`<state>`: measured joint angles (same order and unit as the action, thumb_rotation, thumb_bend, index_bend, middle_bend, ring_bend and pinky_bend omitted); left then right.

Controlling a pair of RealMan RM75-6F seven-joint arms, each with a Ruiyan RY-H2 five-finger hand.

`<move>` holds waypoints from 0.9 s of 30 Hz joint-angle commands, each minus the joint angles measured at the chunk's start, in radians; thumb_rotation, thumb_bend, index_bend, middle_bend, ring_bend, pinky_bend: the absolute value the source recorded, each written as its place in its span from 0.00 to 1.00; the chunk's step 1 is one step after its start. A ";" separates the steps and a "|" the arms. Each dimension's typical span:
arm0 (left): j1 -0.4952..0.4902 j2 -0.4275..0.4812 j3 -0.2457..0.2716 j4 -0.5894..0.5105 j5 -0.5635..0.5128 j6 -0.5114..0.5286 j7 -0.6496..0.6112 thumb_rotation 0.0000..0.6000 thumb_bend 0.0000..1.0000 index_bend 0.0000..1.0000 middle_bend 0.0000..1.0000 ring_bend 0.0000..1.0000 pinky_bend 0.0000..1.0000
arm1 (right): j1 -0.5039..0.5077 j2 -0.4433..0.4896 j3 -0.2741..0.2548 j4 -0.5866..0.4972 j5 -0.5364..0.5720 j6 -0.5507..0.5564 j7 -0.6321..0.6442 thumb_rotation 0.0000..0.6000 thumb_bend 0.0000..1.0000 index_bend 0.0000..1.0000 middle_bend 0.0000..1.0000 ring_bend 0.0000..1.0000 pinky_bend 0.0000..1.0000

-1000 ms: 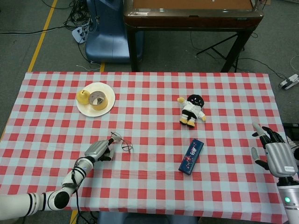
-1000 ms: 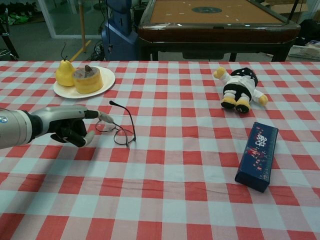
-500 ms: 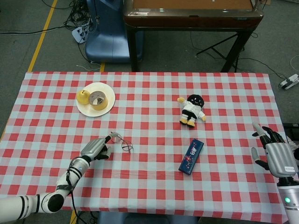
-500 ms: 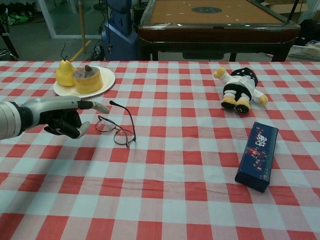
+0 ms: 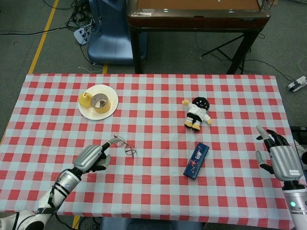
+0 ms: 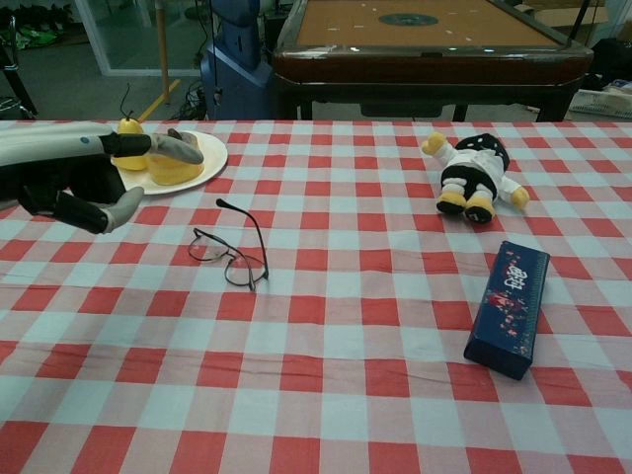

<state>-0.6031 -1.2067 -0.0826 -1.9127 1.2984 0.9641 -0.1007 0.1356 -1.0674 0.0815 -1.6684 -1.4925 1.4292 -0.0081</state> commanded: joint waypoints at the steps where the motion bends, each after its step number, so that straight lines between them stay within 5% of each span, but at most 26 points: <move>1: 0.024 0.032 0.030 -0.045 0.098 0.023 -0.052 1.00 0.71 0.13 1.00 0.99 1.00 | 0.001 -0.001 -0.001 -0.001 0.001 -0.002 -0.002 1.00 0.45 0.00 0.33 0.13 0.19; 13: -0.024 -0.031 0.049 -0.057 0.176 -0.037 0.004 1.00 0.71 0.13 1.00 0.99 1.00 | -0.005 0.001 -0.002 0.001 0.009 0.001 0.000 1.00 0.45 0.00 0.33 0.13 0.19; 27: -0.105 -0.178 0.004 0.035 -0.071 -0.125 0.193 1.00 0.71 0.13 1.00 0.99 1.00 | -0.008 -0.001 -0.002 0.018 0.016 -0.001 0.019 1.00 0.45 0.00 0.33 0.13 0.19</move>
<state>-0.6931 -1.3600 -0.0685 -1.9015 1.2712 0.8527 0.0653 0.1276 -1.0688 0.0789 -1.6499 -1.4768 1.4278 0.0106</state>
